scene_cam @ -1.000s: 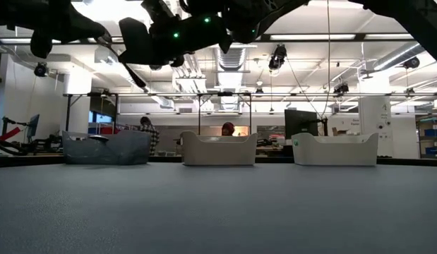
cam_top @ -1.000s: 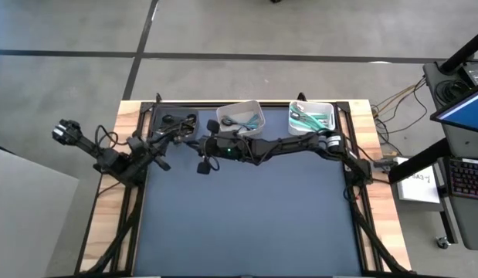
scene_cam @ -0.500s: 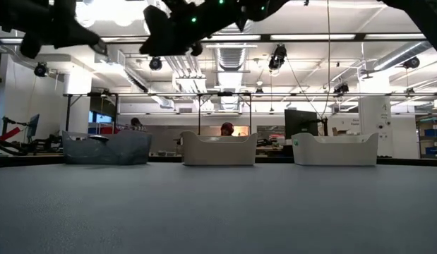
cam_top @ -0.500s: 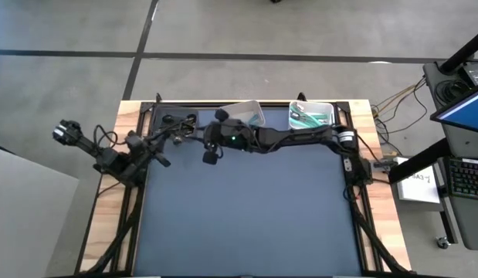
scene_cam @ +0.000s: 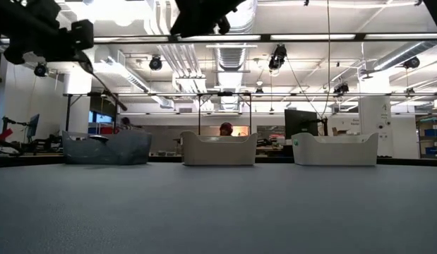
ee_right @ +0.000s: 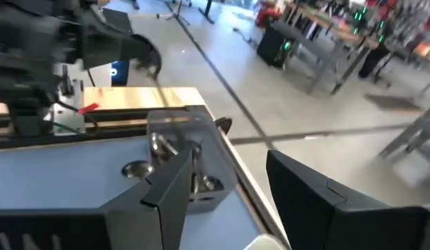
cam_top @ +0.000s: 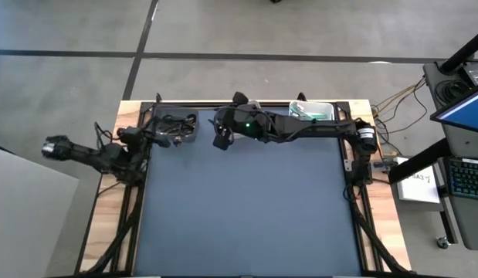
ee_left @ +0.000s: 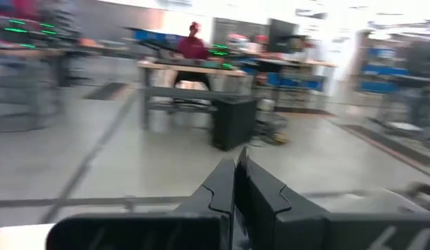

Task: Sort silverware by color (type)
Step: Put the black spoon into the black bin

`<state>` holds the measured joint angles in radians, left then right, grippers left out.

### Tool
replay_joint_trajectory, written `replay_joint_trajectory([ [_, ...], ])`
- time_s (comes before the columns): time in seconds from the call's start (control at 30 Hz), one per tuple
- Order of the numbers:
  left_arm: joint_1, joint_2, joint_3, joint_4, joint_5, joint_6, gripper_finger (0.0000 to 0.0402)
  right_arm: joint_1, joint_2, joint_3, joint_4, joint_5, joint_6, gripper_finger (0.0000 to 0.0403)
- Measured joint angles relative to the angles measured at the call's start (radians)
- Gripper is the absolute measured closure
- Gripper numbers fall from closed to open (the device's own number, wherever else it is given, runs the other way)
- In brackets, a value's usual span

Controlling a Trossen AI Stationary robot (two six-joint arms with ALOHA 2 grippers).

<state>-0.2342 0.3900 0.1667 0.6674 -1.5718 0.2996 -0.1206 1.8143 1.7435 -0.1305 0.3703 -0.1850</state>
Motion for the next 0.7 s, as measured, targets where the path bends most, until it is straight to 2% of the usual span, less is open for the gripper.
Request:
replay_joint_trajectory([
  [0.1,0.107,-0.008,-0.001,-0.018,0.035,0.000,0.0401,-0.007,-0.020,0.000,-0.082,-0.003,0.075,0.0223],
  [0.2,0.193,-0.021,-0.006,-0.065,0.202,-0.052,0.0401,-0.018,-0.025,0.000,-0.157,-0.003,0.128,0.0225],
  [0.27,0.246,-0.025,-0.006,-0.145,0.311,-0.165,0.0402,-0.021,-0.025,0.000,-0.191,-0.001,0.146,0.0228],
  [0.4,0.360,-0.023,-0.007,-0.452,0.318,-0.451,0.0402,-0.024,-0.025,0.000,-0.238,-0.003,0.174,0.0235],
  [0.53,0.482,-0.022,-0.007,-0.724,0.481,-0.773,0.0402,-0.024,-0.025,0.000,-0.264,-0.003,0.191,0.0238],
  [0.63,0.568,-0.013,-0.007,-0.790,0.567,-0.871,0.0402,-0.024,-0.025,0.000,-0.272,-0.003,0.198,0.0239],
  [0.7,0.612,-0.010,-0.006,-0.774,0.569,-0.873,0.0402,-0.024,-0.025,0.000,-0.282,-0.003,0.211,0.0238],
])
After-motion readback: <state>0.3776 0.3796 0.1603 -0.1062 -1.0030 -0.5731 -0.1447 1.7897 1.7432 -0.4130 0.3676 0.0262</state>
